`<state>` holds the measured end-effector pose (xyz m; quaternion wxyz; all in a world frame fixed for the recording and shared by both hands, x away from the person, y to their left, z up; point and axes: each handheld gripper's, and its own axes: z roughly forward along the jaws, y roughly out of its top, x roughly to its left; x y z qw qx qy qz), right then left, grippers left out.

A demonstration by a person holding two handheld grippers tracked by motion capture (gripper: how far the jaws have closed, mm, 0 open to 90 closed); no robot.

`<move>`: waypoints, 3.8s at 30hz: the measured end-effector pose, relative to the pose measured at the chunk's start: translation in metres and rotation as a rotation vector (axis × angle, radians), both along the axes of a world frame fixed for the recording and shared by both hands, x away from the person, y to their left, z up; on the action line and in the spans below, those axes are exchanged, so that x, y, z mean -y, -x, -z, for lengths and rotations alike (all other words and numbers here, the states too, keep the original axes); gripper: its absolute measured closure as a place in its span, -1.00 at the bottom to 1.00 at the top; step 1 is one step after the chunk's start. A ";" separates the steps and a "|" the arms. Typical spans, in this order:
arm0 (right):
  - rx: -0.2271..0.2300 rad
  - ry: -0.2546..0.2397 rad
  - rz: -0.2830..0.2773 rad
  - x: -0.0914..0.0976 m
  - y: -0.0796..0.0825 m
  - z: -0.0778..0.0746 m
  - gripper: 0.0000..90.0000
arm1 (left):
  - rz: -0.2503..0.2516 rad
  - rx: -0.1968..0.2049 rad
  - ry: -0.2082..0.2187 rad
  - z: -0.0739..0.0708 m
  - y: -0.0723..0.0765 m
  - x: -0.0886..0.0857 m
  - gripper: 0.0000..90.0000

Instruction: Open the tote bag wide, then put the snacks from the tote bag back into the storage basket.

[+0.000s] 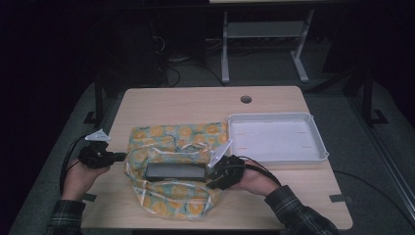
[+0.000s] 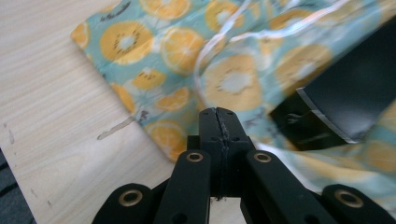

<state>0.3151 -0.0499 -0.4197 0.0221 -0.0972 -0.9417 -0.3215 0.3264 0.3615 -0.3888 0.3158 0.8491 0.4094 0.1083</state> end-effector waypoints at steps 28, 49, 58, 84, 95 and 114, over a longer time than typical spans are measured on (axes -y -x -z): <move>0.098 -0.058 0.151 -0.006 -0.036 -0.017 0.78 | 0.189 -0.072 0.034 0.010 0.051 0.048 1.00; 0.072 0.077 0.220 -0.020 -0.061 0.026 0.96 | 0.220 -0.165 -0.042 0.041 0.052 0.056 1.00; 0.071 0.102 0.216 -0.019 -0.061 0.032 0.86 | 0.226 -0.185 -0.085 0.052 0.050 0.059 1.00; 0.086 -0.100 0.087 -0.001 -0.041 -0.042 -0.05 | 0.237 -0.179 -0.093 0.055 0.049 0.060 1.00; 0.074 -0.075 -0.031 -0.039 -0.032 -0.039 -0.07 | 0.235 -0.189 -0.087 0.054 0.049 0.059 1.00; 0.086 0.000 -0.075 -0.073 -0.034 -0.014 -0.24 | 0.232 -0.192 -0.079 0.055 0.048 0.059 1.00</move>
